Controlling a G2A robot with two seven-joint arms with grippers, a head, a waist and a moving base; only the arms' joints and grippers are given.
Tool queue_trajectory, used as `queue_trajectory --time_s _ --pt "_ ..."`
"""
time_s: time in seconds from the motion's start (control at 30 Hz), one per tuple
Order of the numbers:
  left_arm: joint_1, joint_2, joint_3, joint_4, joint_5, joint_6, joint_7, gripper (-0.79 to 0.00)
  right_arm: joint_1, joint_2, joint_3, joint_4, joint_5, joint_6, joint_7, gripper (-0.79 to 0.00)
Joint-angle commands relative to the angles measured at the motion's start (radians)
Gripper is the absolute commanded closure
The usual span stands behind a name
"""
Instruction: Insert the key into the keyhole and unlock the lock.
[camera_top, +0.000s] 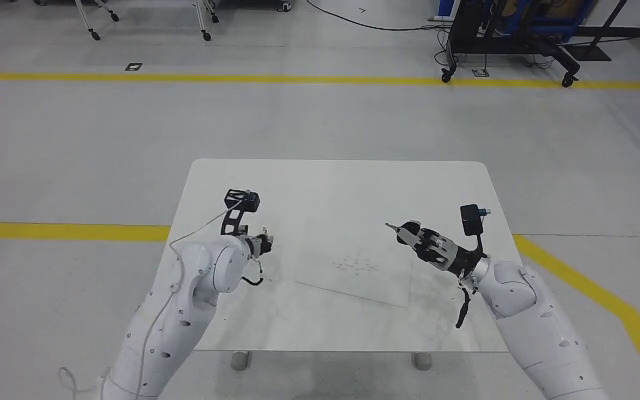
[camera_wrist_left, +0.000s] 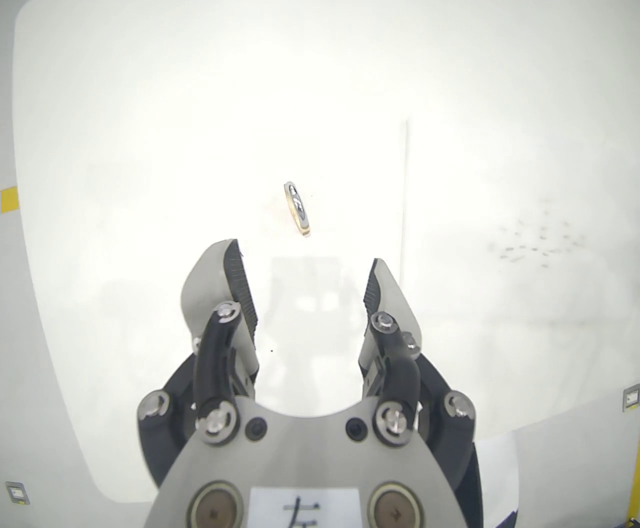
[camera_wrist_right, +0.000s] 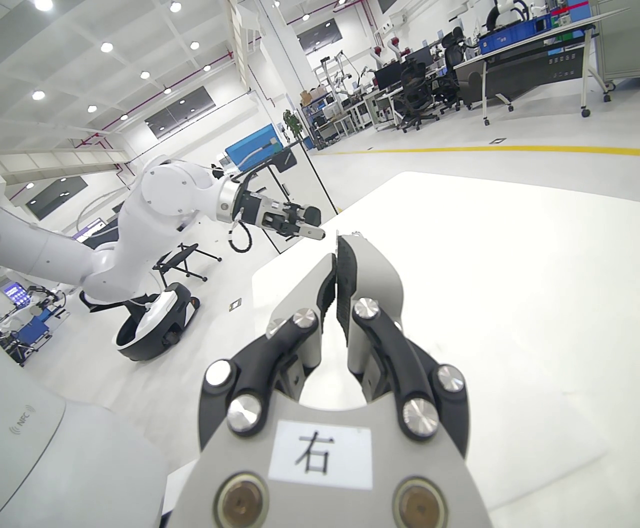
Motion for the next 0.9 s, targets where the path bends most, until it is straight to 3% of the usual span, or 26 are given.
queue_trajectory --time_s 0.0,0.17,0.4,0.43,0.5,0.6,0.87 --pt "-0.045 -0.011 0.027 0.062 -0.021 0.002 -0.003 -0.400 0.000 0.000 0.000 0.000 0.000 0.000 0.000 0.000" --pt "-0.125 -0.037 0.088 0.182 -0.046 0.022 -0.007 -0.385 0.000 0.000 0.000 0.000 0.000 0.000 0.000 0.000" --pt "-0.170 -0.060 0.136 0.284 -0.041 0.056 0.009 -0.391 0.000 0.000 0.000 0.000 0.000 0.000 0.000 0.000" --pt "-0.172 -0.063 0.138 0.291 -0.048 0.068 0.013 -0.736 0.000 0.000 0.000 0.000 0.000 0.000 0.000 0.000" --pt "-0.174 -0.068 0.142 0.306 -0.047 0.081 0.025 -0.699 0.000 0.000 0.000 0.000 0.000 0.000 0.000 0.000" --pt "-0.177 -0.073 0.146 0.331 -0.048 0.088 0.043 -0.443 0.000 0.000 0.000 0.000 0.000 0.000 0.000 0.000" --pt "-0.185 -0.084 0.130 0.370 -0.080 0.085 0.079 -0.357 0.000 0.000 0.000 0.000 0.000 0.000 0.000 0.000"
